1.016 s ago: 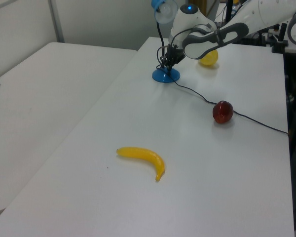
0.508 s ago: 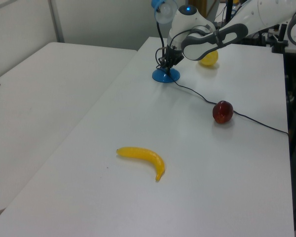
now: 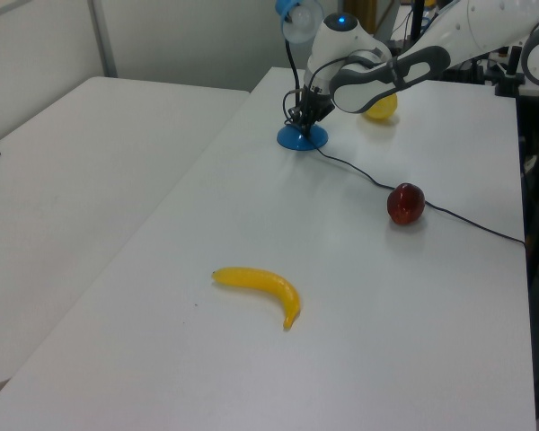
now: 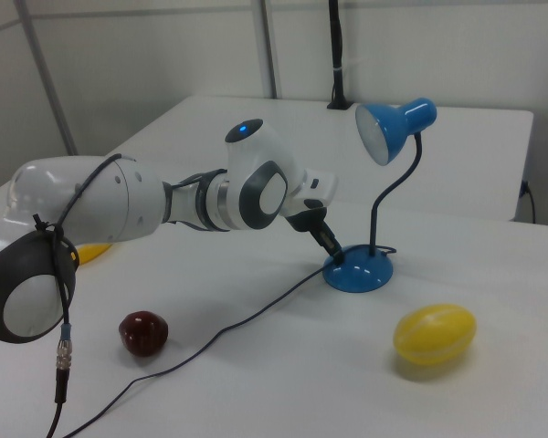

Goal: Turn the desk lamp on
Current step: 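Press down on the lamp base switch with the gripper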

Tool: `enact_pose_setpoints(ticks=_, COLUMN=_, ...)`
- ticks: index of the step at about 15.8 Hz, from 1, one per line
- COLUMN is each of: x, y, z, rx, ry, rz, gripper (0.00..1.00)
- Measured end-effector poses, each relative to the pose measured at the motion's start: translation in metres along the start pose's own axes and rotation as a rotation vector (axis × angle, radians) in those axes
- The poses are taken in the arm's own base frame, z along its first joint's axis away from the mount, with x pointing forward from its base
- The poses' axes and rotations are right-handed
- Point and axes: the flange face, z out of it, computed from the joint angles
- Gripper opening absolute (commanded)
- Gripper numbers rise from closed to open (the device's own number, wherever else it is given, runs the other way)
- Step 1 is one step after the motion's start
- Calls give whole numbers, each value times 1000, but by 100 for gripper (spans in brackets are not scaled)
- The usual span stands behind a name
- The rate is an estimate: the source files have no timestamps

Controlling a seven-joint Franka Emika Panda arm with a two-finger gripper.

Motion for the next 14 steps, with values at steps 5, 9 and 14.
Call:
enact_pose_setpoints(ticks=5, x=0, y=0, z=0, rx=-2, ry=1, rz=-3, gripper=0)
enact_pose_setpoints(ticks=9, x=1, y=2, z=1, rx=-3, ry=2, rz=0, gripper=0)
enact_pose_setpoints(ticks=14, x=6, y=8, z=4, rx=-4, ry=8, rz=21, gripper=0)
